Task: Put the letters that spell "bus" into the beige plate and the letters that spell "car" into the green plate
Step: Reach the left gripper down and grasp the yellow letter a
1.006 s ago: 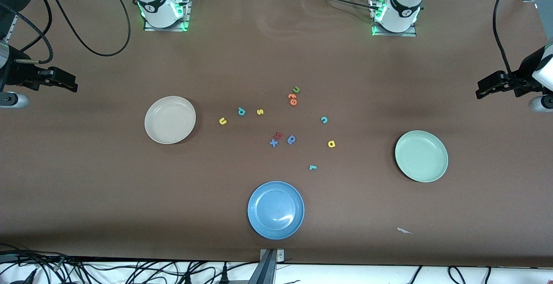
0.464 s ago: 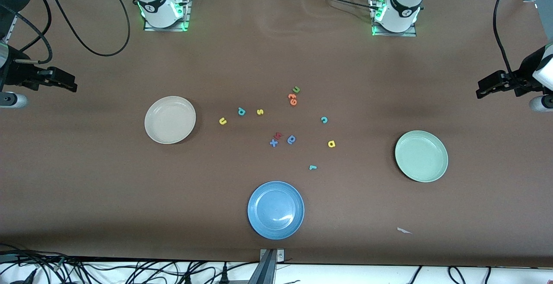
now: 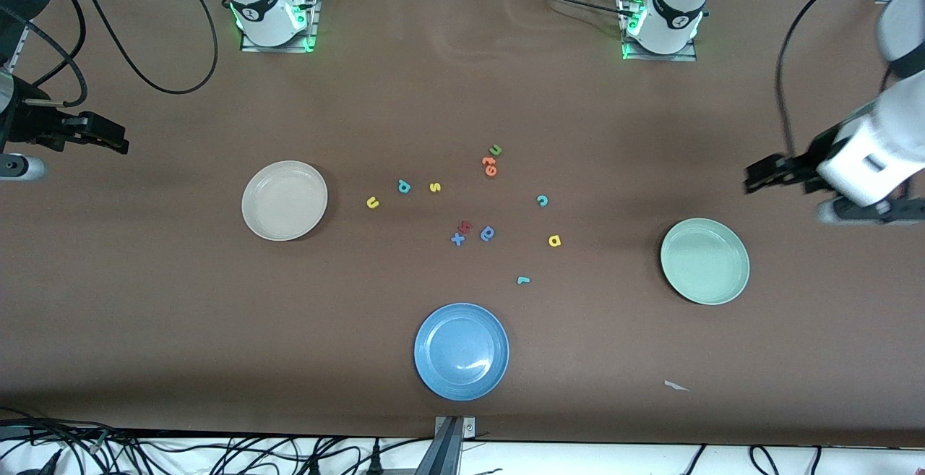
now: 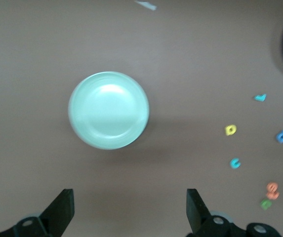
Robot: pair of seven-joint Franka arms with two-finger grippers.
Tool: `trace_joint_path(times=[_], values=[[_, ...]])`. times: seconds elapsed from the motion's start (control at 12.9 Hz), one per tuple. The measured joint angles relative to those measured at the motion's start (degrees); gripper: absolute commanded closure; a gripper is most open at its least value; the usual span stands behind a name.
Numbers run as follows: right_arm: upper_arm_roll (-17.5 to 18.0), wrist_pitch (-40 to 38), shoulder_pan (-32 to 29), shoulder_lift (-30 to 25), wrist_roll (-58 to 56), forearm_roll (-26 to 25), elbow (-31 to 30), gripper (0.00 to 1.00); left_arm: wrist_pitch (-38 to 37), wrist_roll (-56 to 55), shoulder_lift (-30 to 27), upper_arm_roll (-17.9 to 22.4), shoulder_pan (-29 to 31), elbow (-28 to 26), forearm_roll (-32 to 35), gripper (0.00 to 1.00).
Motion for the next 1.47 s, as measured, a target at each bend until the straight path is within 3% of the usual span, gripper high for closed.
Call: trace_joint_path(times=[0.54,0.85,1.01,1.47], values=[[0.0,-0.9,0.0,0.0,0.0,0.0,0.0,0.00,21.1,-17.7,15.5,-0.3,-13.1,-2.9,-2.2,0.00],[0.0,-1.0,0.0,0.0,0.0,0.0,0.0,0.00,35.9,-25.3,16.9,-0.3,-18.8,-12.9,-2.2,0.00],[0.0,-1.0,0.0,0.0,0.0,0.1,0.0,0.00,39.9,-27.1,17.3,-0.2,-20.1,-16.1,-1.7,0.00],[0.0,-1.0,0.0,0.0,0.0,0.3,0.0,0.00,45.3,-31.0,22.3,-0.2,-21.0,-16.8,1.9,0.12]])
